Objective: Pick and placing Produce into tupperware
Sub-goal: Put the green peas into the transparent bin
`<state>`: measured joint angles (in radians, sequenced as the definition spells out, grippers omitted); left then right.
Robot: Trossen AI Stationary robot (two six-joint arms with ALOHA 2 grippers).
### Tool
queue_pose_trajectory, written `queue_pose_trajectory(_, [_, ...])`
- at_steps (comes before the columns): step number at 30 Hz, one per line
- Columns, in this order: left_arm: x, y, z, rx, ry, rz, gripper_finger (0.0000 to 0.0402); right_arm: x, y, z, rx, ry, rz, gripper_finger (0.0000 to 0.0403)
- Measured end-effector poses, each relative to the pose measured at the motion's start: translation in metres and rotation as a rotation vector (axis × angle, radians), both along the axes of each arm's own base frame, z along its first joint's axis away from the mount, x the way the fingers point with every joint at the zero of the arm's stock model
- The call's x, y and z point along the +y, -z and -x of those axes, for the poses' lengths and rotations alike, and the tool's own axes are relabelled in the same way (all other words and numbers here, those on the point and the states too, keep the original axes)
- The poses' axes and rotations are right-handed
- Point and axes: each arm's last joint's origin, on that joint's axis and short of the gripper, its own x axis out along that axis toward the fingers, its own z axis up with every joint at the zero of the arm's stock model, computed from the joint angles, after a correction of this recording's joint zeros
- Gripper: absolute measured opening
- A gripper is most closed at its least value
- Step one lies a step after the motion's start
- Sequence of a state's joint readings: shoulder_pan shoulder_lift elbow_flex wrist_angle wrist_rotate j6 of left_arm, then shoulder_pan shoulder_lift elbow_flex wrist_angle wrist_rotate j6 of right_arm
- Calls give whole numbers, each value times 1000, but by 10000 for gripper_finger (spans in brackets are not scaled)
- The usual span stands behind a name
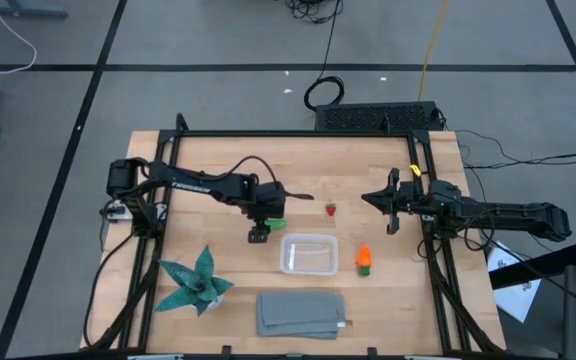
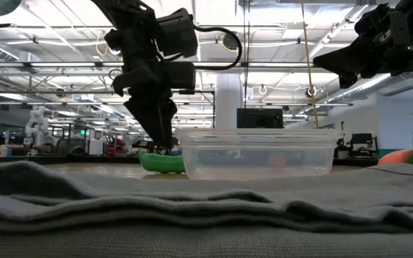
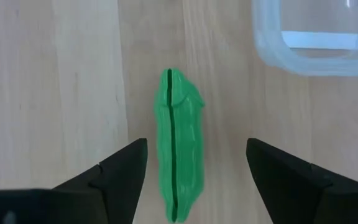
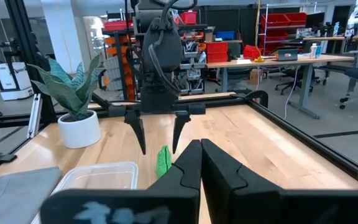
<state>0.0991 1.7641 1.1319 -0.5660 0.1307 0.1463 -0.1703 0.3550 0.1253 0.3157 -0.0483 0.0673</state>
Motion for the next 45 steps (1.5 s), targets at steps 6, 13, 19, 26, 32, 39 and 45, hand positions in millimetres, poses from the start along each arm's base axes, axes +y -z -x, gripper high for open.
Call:
queue_pose_trajectory(6, [0,7,1,-34,16,-9,280,0,0,0,0,0,0,0])
queue_pose_trajectory(13, [0,12,1,-56,15,-11,280,0,0,0,0,0,0,0])
queue_pose_trajectory(19, [0,18,3,-63,-5,-47,280,0,0,0,0,0,0,0])
queue_pose_trajectory(26, [0,26,8,-57,-3,-62,280,0,0,0,4,0,0,0])
queue_pose_trajectory(32, [0,31,8,-73,10,-68,280,0,1,0,5,0,-1,0])
queue_pose_trajectory(39, [0,45,4,-65,24,-70,280,0,1,-1,7,0,-1,0])
queue_pose_trajectory(45, [1,51,2,-54,34,-72,280,0,2,-1,17,0,-3,0])
